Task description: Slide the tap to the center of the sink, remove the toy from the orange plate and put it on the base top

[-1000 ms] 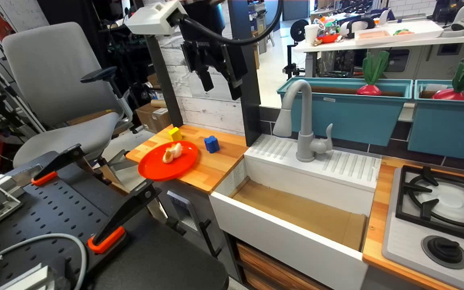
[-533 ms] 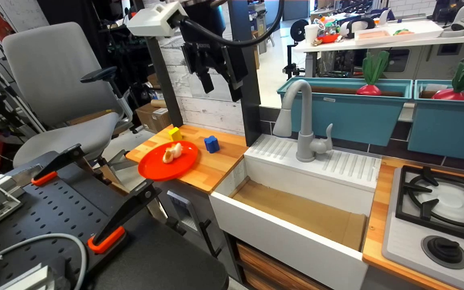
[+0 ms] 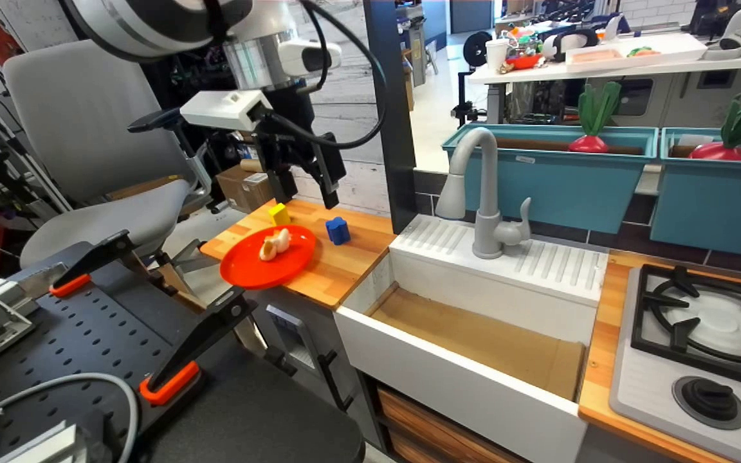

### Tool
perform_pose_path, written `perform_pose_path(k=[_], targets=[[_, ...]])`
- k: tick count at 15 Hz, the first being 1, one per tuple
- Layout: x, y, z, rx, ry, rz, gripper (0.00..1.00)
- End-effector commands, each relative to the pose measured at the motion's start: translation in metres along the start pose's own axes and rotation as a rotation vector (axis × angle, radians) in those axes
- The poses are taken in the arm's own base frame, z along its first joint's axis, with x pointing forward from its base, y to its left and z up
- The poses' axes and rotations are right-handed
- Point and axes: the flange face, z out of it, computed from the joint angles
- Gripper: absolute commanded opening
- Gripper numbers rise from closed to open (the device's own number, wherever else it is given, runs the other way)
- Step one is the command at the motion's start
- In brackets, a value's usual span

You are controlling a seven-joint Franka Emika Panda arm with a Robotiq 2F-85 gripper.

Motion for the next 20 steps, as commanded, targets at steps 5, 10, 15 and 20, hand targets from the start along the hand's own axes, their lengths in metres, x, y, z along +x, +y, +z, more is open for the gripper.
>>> perform_pose_path(k=[5, 10, 15, 20], targets=[[0.003, -0.083, 0.069, -0.006, -0.034, -0.155, 1.00], [0.004, -0.118, 0.096, -0.002, -0.008, -0.216, 1.00], [0.010, -0.137, 0.117, 0.012, 0.041, -0.239, 0.75], [0.013, -0.144, 0.131, 0.004, 0.057, -0.254, 0.42]])
